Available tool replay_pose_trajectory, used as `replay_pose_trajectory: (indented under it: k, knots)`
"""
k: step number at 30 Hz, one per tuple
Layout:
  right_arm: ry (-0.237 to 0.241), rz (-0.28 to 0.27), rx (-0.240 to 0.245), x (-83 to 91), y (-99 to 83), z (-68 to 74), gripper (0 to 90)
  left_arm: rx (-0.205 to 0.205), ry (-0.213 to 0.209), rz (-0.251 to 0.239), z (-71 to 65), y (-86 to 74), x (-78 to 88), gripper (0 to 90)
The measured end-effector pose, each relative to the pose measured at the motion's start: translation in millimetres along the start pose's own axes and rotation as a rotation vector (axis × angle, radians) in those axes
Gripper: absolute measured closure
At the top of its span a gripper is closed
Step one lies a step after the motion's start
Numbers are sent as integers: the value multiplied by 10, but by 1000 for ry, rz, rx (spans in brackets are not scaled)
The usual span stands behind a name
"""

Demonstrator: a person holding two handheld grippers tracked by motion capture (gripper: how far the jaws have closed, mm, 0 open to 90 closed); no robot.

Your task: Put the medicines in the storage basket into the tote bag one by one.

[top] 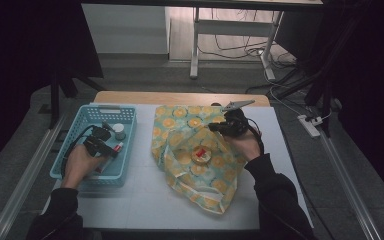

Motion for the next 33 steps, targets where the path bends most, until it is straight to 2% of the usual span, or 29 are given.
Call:
replay_pose_trajectory:
  k: [4,8,18,21,26,33]
  knots:
    - [0,-8,2,5,5,1,900,-5,-3,-30,10,2,79,734]
    - [-1,-13,7,4,20,12,900,-7,-31,-47,-13,13,160,734]
    - [1,-11,12,-19,23,23,900,-19,-21,-77,-6,11,271,739]
    - [1,-11,12,-20,24,23,900,-10,-25,-92,-1,13,302,741]
    - [1,-10,11,-20,27,26,900,-19,-45,-105,-20,23,373,742]
    - [0,-13,9,-10,32,26,900,-42,-48,-133,-76,43,507,742]
Point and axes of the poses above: each handheld gripper's, and its own axes: x roughly backward along the jaws, y roughly out of its top, z roughly to its left, the point moved 4 cm from there along -x, roughly forward along the jaws, and after that the axes turned 6 degrees about x, right-handed, at the moved point
